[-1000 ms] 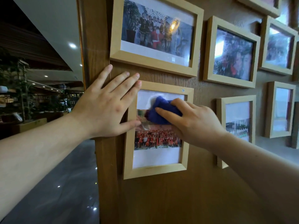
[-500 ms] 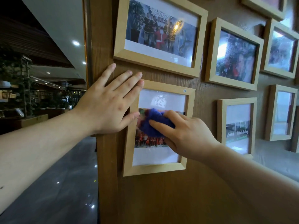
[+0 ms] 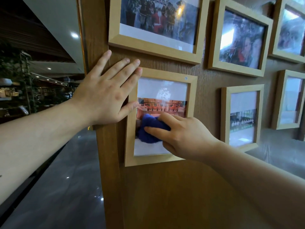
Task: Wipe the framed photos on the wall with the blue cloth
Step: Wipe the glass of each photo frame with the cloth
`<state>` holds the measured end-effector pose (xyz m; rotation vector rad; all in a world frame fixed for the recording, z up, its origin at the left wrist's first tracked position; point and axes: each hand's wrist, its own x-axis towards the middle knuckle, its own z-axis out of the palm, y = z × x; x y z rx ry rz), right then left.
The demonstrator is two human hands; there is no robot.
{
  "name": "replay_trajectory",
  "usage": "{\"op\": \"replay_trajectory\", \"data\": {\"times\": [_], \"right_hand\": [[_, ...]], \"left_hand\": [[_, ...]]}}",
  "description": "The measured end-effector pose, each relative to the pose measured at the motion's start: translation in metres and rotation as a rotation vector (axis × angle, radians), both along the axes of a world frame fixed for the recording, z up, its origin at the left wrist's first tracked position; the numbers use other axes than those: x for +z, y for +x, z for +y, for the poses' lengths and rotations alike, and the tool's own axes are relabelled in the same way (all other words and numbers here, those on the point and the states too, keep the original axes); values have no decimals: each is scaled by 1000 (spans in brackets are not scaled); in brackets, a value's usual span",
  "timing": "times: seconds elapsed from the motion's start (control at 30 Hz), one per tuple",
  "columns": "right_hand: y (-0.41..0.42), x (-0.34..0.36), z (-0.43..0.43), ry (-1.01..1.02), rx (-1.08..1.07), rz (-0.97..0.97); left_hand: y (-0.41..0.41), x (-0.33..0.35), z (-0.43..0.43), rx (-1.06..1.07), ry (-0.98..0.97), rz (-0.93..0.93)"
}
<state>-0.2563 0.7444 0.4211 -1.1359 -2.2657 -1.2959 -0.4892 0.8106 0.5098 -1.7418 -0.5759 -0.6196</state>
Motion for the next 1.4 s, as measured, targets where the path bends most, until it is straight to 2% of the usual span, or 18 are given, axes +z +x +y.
{"op": "replay_trajectory", "data": {"times": [0.17, 0.4, 0.5, 0.83, 1.13, 1.3, 1.4], "right_hand": [[35, -11, -9, -101, -48, -67], [-11, -13, -2, -99, 68, -171], [-5, -14, -1, -122, 63, -156], [48, -7, -25, -151, -216, -207], [61, 8, -57, -27, -280, -79], [83, 6, -71, -31, -387, 122], [107, -1, -83, -62, -500, 154]], "left_hand": [[1, -1, -1, 4, -6, -4], [3, -1, 0, -13, -10, -20], [3, -1, -1, -22, -10, -17], [3, -1, -5, -4, -36, -7], [7, -11, -20, -15, -59, -1], [42, -38, -36, -142, -92, 100], [81, -56, -42, -218, -161, 150]]}}
